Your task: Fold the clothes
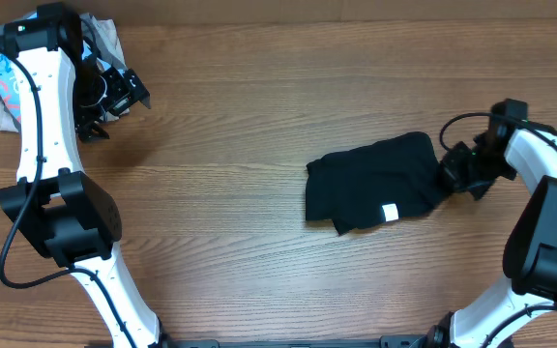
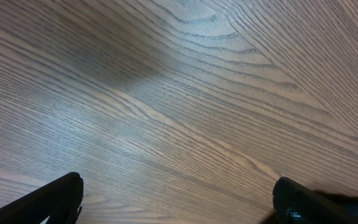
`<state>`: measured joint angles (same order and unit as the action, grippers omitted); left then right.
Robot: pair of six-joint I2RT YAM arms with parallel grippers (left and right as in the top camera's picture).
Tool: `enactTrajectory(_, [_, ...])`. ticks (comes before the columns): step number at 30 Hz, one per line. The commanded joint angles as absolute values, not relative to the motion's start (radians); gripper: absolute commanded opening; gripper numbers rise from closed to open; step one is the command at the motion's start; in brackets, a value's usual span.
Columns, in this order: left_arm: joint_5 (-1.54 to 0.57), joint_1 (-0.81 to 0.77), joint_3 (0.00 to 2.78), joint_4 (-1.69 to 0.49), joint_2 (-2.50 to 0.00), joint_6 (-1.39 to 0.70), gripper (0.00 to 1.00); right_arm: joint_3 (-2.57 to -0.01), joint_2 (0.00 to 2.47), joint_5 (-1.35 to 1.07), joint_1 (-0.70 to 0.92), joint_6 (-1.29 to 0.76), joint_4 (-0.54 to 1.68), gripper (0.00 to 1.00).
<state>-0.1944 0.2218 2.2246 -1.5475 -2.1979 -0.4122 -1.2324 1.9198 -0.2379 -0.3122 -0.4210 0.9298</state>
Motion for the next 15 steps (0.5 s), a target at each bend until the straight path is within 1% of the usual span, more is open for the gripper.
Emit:
enactTrajectory(1, [-0.202,0.215,2.245,-1.544,-2.197,-0.396,1.00,-1.240,1.895,-0.157,-0.342,-0.458,0.952,0.04])
enactTrajectory(8, [-0.202,0.215,2.245,-1.546,-2.197,-0.396,1.00,-1.298,1.789,-0.145,-0.345,-0.458,1.054,0.04])
enactTrajectory(11, [-0.203,0.215,2.245,-1.547,-2.197,-0.396,1.00,-1.354,1.687,-0.139,-0.341,-0.457,1.115,0.04])
enactTrajectory(15, [-0.203,0.214,2.245,-1.546,-2.197,-0.396,1.00,-1.368,1.559,-0.149,-0.297,-0.456,1.133,0.05])
